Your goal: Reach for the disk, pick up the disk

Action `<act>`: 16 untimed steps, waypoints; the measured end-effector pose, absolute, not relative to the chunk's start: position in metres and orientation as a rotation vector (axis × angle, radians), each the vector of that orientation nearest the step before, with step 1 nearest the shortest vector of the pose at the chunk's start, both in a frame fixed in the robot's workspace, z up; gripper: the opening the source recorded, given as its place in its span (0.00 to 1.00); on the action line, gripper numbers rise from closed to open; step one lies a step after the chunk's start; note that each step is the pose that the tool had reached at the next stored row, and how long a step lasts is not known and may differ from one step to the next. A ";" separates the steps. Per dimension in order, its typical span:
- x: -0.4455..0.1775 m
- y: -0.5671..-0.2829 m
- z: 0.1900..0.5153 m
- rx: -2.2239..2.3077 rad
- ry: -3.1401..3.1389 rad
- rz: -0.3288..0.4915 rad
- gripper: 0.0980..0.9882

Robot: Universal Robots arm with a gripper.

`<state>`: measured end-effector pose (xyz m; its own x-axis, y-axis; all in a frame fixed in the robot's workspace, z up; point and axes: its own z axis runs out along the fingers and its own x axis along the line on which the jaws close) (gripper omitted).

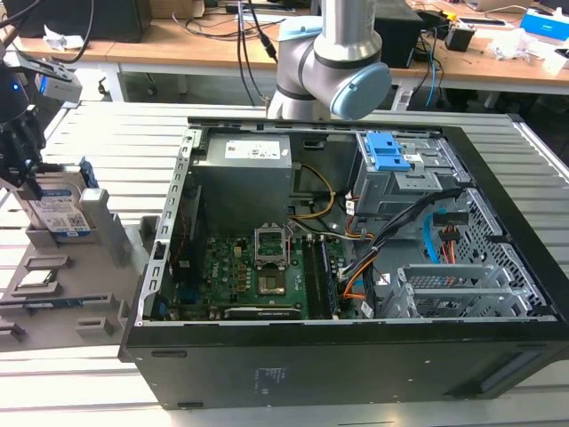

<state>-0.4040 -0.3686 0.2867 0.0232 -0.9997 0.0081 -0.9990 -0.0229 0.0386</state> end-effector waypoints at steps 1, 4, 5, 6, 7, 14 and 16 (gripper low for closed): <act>-0.404 -0.369 0.287 2.223 -2.172 -0.033 0.30; -0.404 -0.369 0.287 2.223 -2.173 -0.032 0.30; -0.404 -0.369 0.288 2.223 -2.173 -0.032 0.30; -0.404 -0.369 0.289 2.223 -2.172 -0.032 0.30; -0.404 -0.369 0.291 2.223 -2.172 -0.032 0.30; -0.404 -0.368 0.304 2.222 -2.172 -0.031 0.30; -0.404 -0.368 0.306 2.222 -2.172 -0.031 0.30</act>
<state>-0.4040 -0.3677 0.3064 0.0232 -0.9997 0.0097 -0.9990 -0.0228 0.0385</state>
